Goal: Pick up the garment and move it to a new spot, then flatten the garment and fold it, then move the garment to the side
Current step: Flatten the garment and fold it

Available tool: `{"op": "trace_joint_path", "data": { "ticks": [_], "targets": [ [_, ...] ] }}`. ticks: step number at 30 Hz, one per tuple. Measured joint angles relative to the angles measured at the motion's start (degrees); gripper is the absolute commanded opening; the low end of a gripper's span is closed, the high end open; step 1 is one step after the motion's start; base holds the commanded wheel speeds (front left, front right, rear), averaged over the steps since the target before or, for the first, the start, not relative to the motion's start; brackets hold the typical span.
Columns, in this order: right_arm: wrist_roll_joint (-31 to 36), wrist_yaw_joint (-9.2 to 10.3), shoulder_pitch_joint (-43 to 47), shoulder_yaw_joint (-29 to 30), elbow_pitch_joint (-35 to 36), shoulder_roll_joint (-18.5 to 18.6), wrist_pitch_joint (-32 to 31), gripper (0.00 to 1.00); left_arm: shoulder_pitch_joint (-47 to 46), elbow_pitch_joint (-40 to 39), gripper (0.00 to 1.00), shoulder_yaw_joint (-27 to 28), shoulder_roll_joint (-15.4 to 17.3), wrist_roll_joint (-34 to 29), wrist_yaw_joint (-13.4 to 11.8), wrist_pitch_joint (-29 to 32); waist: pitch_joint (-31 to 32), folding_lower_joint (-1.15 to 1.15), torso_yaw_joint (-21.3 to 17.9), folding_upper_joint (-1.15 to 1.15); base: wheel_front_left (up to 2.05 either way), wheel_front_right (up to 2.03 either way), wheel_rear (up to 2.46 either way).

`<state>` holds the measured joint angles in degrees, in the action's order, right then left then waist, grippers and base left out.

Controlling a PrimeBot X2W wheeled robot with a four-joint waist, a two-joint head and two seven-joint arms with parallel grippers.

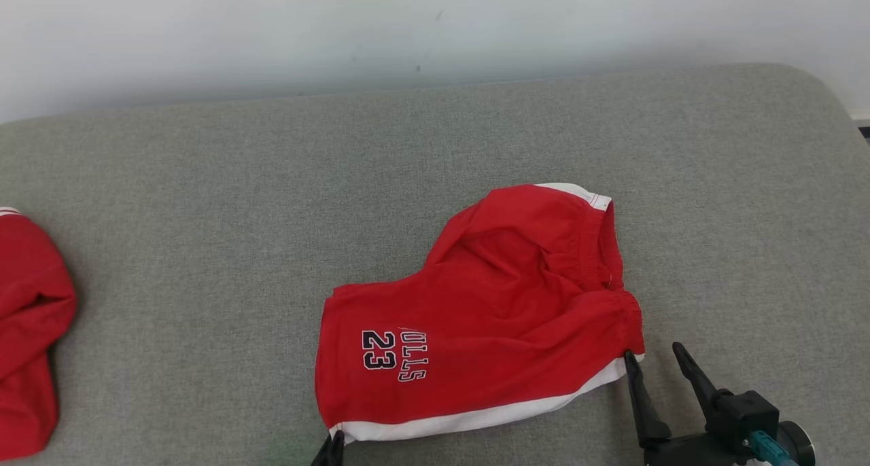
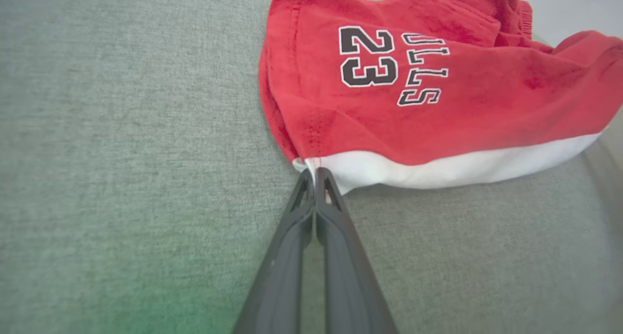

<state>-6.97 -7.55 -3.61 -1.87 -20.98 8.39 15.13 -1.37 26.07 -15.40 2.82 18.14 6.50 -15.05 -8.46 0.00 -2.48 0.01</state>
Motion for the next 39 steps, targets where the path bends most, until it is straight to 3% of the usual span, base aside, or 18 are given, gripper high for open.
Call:
{"op": "trace_joint_path", "data": {
  "ticks": [11, 28, 31, 33, 39],
  "targets": [
    [-1.11, 0.0, -0.03, -4.2, -0.83, 1.81, 0.0, 1.0, -0.16, -3.11, 0.0, 3.88, 0.0, -3.53, -4.44, 0.0, -0.28, 0.0, 0.38, 0.0, 0.0, 0.0, 0.0],
    [-3.81, 0.0, -2.35, -13.4, -1.05, 7.13, 0.0, 1.0, -0.92, -3.45, 0.0, 6.55, 0.0, -4.11, -6.51, 0.0, -1.0, 0.0, 0.36, 0.0, 0.0, 0.0, 0.0],
    [-4.93, 0.0, -2.37, -15.52, -2.09, 7.88, 0.0, 0.89, -0.93, -3.42, 0.0, 6.84, 0.0, -4.31, -6.76, 0.0, -1.05, -0.01, 0.56, 0.0, 0.0, 0.0, 0.0],
    [-5.79, 0.0, -2.54, -16.45, -2.44, 8.17, 0.0, 0.73, -0.93, -3.41, 0.0, 6.95, 0.01, -4.44, -6.86, 0.0, -1.01, -0.01, 0.7, 0.0, 0.0, 0.0, 0.0],
    [-6.9, 0.0, -3.27, -18.44, -2.74, 8.8, 0.0, 0.66, -0.92, -3.39, 0.0, 7.06, 0.02, -4.54, -7.0, 0.0, -0.77, -0.01, 0.85, 0.0, 0.0, 0.0, 0.0]
  ]
}}
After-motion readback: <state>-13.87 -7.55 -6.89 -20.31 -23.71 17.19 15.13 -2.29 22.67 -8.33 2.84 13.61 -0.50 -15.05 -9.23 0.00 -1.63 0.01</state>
